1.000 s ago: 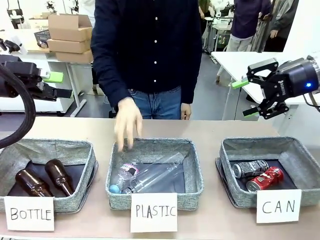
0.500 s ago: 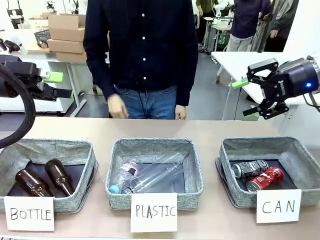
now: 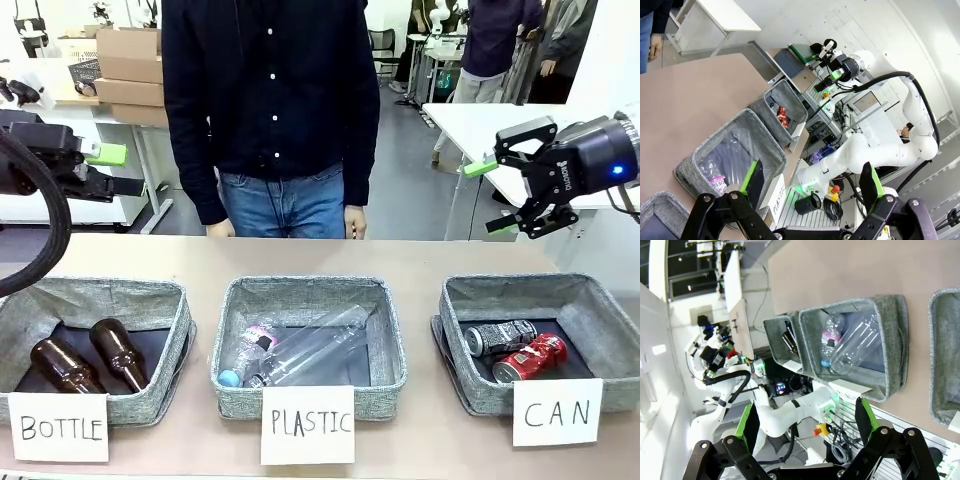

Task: Sort the can waste into the basket.
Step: Pick up the can waste from the table and place it in the right Fabric basket.

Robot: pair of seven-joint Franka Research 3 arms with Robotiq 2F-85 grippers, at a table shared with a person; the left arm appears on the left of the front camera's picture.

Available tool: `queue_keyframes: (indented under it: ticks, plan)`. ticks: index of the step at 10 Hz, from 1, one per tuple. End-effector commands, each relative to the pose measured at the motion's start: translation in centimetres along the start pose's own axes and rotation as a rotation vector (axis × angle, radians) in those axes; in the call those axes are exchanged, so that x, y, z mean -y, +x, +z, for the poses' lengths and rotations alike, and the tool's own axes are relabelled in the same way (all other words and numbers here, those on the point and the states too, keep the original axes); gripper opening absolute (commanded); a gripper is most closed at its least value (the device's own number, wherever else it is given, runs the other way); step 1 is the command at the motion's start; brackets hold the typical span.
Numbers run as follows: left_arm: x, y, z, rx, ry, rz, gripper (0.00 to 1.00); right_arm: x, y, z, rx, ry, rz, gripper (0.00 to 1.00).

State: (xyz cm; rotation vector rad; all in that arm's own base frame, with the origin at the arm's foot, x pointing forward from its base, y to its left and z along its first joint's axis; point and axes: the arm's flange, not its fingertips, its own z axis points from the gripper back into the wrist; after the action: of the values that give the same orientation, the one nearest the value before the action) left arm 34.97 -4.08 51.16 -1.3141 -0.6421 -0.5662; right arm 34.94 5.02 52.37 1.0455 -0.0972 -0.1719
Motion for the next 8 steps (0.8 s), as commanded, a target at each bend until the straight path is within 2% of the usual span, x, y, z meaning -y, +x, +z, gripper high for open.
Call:
queue_keyframes:
  ticks: [1,8]
  plan:
    - [0.39,0.09,0.10,0.002,-0.013,0.008,1.00,-0.16,0.01,0.23,-0.003,0.000,0.011,1.00]
    - [0.39,0.09,0.10,0.002,-0.013,0.008,1.00,-0.16,0.01,0.23,-0.003,0.000,0.011,1.00]
